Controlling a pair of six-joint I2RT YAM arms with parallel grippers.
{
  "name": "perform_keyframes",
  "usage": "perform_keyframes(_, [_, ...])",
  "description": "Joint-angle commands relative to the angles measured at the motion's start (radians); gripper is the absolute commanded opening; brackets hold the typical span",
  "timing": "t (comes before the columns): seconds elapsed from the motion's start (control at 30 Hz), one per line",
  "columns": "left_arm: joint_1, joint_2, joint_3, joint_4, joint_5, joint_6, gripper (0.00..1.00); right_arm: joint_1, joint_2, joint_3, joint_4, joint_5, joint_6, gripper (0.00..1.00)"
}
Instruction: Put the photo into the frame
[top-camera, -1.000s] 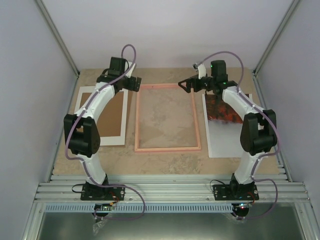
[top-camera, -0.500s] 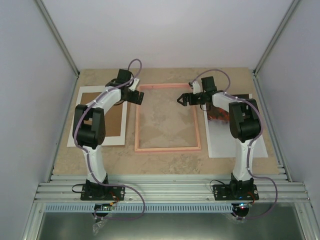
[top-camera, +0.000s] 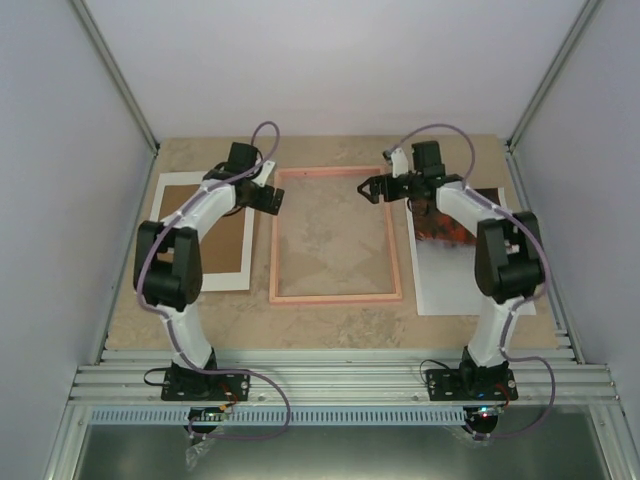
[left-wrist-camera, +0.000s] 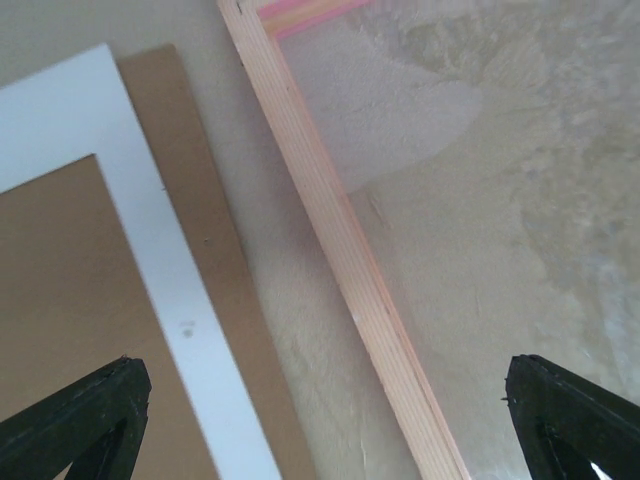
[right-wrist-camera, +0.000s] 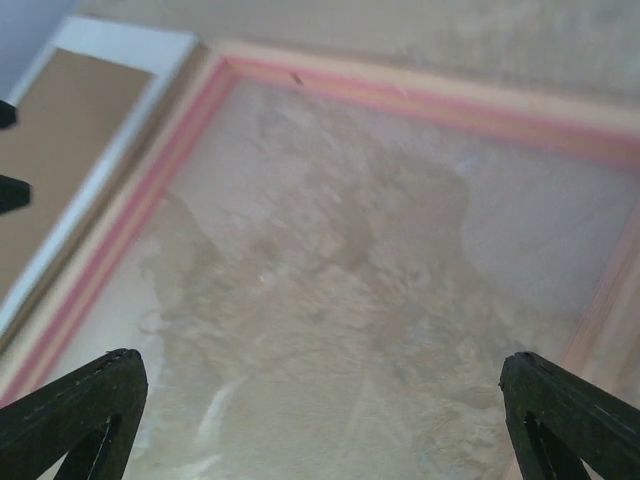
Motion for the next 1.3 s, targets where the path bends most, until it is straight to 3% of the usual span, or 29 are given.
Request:
perform_keyframes(0.0, [-0.004, -0.169, -0.078, -0.036, -0.004, 0.043, 0.99, -0.001, -0.223, -0.056, 0.019, 0.048, -0.115, 0.98])
perform_keyframes(0.23, [0.016, -0.431, -0.296, -0.118, 0.015, 0.207, 0.99, -0.019, -0.466, -0.19, 0.056, 0.146, -0.248, 0.98])
perform_keyframes(0.53, [0.146, -0.703, -0.594, -0.219, -0.033, 0.587, 0.99, -0.039, -0.66, -0.322, 0.039, -0.094, -0.308, 0.98])
perform_keyframes(0.83, [0.164, -0.834, -0.94, 0.096, -0.241, 0.858, 0.94, -0.039, -0.652, -0.368, 0.049, -0.179, -0.233, 0.98])
perform_keyframes(1.0, [0.164, -0.836, -1.002, 0.175, -0.225, 0.93, 0.91, -0.039, -0.629, -0.363, 0.048, -0.196, -0.223, 0.98])
perform_keyframes(1.27, [0.162, -0.659, -0.989, 0.263, -0.199, 0.982, 0.81, -0.059, -0.585, -0.35, 0.05, -0.213, -0.2, 0.98])
